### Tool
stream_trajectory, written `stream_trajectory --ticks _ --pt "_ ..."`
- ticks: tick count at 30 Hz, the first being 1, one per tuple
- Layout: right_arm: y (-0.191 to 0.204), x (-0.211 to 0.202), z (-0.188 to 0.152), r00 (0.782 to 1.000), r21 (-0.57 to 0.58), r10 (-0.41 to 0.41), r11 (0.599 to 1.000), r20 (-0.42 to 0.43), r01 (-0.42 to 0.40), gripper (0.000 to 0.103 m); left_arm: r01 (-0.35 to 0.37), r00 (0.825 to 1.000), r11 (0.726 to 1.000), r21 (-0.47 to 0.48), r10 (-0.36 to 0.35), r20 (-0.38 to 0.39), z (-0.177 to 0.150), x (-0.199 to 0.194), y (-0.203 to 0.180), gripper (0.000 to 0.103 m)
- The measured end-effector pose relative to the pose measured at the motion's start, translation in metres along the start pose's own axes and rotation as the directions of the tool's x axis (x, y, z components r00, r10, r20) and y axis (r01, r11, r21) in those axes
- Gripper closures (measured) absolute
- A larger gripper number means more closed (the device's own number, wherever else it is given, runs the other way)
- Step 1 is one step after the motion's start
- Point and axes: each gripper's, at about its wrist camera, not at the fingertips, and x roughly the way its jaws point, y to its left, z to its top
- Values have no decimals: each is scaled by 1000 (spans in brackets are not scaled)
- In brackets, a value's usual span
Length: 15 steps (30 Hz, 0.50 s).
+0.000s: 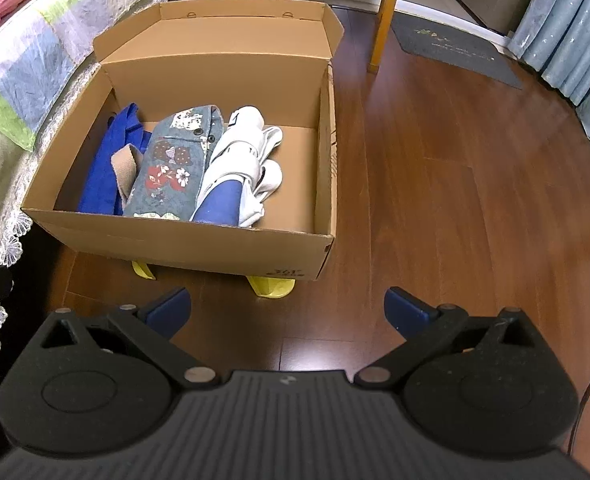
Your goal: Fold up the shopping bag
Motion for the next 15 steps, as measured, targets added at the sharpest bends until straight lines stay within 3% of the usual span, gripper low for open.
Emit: stream_trajectory --ticks 15 --pt "-8 6 0 1000 20 -13 1000 -15 13 1 28 1000 998 60 -29 12 6 1 -14 5"
